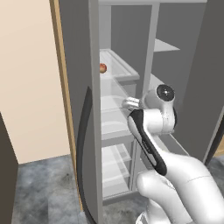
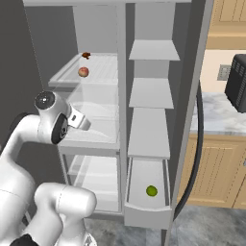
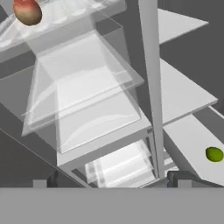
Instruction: Take the peach and lime from the fridge shelf and place them in the freezer drawer to begin freezing them.
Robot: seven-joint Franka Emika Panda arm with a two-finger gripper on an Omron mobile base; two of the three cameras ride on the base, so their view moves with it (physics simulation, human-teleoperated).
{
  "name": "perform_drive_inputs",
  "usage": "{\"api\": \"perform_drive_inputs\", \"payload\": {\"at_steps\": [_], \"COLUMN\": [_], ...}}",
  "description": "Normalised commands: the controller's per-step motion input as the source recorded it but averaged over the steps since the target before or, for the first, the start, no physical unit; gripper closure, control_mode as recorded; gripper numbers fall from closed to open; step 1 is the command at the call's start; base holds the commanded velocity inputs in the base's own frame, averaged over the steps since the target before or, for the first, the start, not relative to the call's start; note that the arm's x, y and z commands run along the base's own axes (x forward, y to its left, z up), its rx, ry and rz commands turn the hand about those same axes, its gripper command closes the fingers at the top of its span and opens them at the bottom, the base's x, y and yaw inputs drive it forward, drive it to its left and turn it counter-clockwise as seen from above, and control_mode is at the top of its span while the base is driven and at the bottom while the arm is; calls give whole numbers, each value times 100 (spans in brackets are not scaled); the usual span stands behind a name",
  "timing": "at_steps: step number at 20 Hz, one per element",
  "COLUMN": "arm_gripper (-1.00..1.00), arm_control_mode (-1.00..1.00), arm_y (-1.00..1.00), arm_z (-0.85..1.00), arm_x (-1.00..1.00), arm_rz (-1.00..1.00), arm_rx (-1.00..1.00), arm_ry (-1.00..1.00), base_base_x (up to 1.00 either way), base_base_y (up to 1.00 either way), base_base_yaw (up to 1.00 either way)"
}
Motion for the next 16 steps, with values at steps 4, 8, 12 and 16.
{"api": "perform_drive_inputs", "payload": {"at_steps": [4, 8, 12, 16], "arm_gripper": [-100, -100, -100, -100], "arm_control_mode": [-100, -100, -100, -100], "arm_y": [28, 23, 9, 0], "arm_z": [100, 100, 14, 2], "arm_x": [26, 28, 0, 31], "arm_rz": [2, 8, 8, 0], "arm_rx": [-10, -6, -4, 0], "arm_ry": [8, 4, -6, -2], "base_base_x": [0, 0, 0, 0], "base_base_y": [0, 0, 0, 0], "base_base_yaw": [0, 0, 0, 0]}}
